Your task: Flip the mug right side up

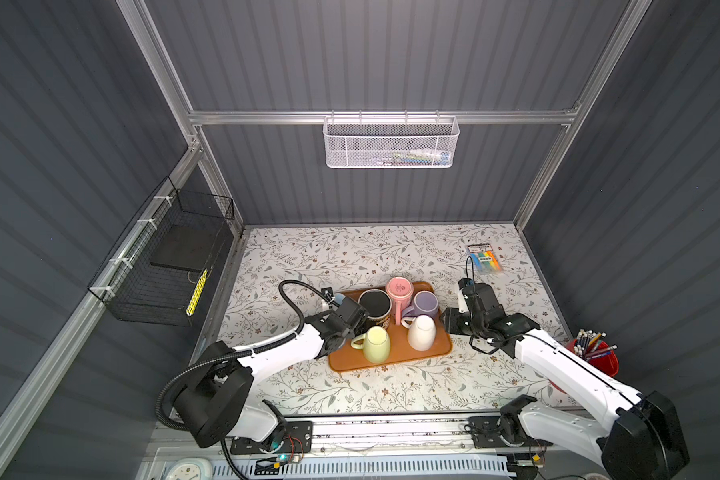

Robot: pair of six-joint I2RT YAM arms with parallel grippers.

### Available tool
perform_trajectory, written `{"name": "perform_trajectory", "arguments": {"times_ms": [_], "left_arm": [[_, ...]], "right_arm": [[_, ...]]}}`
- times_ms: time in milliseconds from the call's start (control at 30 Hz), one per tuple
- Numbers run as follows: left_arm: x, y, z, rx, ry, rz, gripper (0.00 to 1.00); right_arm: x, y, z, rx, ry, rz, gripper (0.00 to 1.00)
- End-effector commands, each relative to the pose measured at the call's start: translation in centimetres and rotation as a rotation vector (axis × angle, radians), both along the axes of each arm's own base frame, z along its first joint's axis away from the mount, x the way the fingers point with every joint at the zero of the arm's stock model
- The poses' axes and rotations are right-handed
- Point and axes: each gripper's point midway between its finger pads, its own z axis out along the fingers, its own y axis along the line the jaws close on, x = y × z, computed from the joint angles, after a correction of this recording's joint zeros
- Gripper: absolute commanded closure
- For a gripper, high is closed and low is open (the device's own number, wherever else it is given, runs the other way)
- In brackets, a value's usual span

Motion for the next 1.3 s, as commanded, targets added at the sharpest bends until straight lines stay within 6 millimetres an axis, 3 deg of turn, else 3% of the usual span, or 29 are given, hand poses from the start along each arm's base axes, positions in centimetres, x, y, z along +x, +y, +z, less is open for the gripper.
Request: {"name": "perform_trajectory", "arguments": {"times_ms": [0,500,867,1267], "left_arm": [[-0.6,1.2,0.2,0.028,0.006,0.006,0.57],[0.3,0.5,0.5,-0.023,0.130,-0.117,0.60],[1.5,-1.2,1.6,-0.002,0.181,-0.262,0.59],[1.8,-0.9,1.1,0.033,0.213,-0.273,0.61]], "right_arm": [[0.6,0.7,1.3,0.014,-0.034,0.016,0.57],[0.9,1.3,0.4,-0.007,-0.002,0.032,0.57],[1.6,1.9,0.2,-0.001,-0.015,0.048,0.56],[1.7,2.1,-0.1,0.002,-0.017,0.059,0.56]]}}
